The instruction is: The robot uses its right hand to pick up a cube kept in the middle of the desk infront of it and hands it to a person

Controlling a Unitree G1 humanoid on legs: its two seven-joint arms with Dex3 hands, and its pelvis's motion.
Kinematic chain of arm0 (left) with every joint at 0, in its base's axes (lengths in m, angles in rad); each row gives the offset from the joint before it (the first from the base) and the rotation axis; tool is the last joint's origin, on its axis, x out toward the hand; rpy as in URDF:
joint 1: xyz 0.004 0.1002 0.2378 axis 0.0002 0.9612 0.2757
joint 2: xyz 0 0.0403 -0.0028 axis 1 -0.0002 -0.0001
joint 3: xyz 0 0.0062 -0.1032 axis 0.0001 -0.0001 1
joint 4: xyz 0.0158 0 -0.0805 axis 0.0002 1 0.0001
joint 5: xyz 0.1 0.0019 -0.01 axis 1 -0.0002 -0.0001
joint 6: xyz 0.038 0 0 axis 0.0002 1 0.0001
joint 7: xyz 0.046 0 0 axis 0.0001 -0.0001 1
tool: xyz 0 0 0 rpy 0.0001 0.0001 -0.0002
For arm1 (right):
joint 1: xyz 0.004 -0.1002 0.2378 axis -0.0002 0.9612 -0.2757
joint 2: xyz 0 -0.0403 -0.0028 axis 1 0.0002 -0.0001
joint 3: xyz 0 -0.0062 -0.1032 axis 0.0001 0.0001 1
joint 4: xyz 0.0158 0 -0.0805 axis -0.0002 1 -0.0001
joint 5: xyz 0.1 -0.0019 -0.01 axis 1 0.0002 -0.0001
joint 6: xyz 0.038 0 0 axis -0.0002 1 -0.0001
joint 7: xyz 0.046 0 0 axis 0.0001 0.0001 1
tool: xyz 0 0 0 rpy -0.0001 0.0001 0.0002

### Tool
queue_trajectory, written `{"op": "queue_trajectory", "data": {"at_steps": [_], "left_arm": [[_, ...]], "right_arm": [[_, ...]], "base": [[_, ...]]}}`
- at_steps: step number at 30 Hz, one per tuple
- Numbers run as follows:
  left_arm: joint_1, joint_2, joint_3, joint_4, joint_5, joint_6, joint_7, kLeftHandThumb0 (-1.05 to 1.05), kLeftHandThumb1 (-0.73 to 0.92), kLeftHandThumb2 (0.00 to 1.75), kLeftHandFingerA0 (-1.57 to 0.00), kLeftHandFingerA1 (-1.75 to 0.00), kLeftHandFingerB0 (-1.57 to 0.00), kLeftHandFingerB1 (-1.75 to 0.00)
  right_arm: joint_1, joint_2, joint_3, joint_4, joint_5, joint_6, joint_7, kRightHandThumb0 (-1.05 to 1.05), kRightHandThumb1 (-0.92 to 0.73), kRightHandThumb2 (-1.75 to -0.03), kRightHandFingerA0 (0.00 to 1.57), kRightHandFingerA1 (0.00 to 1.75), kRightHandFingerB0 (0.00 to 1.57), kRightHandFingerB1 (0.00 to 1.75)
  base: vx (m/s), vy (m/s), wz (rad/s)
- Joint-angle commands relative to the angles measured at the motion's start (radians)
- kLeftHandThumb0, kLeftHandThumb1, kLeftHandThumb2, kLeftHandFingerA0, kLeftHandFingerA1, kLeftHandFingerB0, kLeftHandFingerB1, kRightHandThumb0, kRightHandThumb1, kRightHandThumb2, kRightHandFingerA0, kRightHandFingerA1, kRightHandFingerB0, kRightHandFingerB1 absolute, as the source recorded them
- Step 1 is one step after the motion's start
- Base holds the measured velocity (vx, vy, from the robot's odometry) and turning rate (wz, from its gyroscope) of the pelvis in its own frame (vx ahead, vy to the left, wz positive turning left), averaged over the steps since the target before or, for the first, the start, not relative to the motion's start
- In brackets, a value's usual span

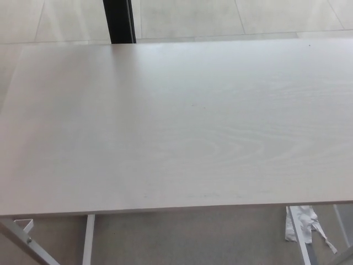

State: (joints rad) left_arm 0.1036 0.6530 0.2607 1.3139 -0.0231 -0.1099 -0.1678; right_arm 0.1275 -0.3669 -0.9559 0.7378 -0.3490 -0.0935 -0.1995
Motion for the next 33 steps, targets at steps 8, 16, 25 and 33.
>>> {"op": "queue_trajectory", "data": {"at_steps": [8,16,25,33], "left_arm": [[0.000,0.025,0.030,0.011,-0.016,0.011,0.012,-0.69,0.80,0.64,-0.61,-0.58,-0.59,-0.45],[0.005,0.030,0.032,0.009,-0.004,0.002,0.010,-0.70,0.79,0.64,-0.61,-0.58,-0.60,-0.44],[0.004,0.034,0.040,0.010,-0.009,0.005,0.001,-0.69,0.79,0.63,-0.60,-0.56,-0.59,-0.44],[-0.009,0.036,0.036,0.009,0.001,0.012,0.003,-0.69,0.79,0.64,-0.62,-0.59,-0.58,-0.44]], "right_arm": [[0.061,-0.060,0.009,0.351,0.244,-0.075,0.223,-0.57,-0.58,-0.58,0.99,0.77,0.73,0.51],[0.089,-0.082,0.184,0.353,0.229,-0.109,0.285,-0.57,-0.45,-0.82,0.56,0.70,0.36,0.50],[0.099,-0.180,0.445,0.457,0.212,-0.069,0.317,-0.54,-0.45,-0.81,0.54,0.62,0.38,0.51],[0.088,-0.190,0.493,0.463,0.260,-0.078,0.311,-0.58,-0.47,-0.85,0.50,0.61,0.33,0.49]], "base": [[0.00,0.000,0.00],[0.00,0.000,0.00],[0.00,0.000,0.00],[0.00,0.000,0.00]]}}
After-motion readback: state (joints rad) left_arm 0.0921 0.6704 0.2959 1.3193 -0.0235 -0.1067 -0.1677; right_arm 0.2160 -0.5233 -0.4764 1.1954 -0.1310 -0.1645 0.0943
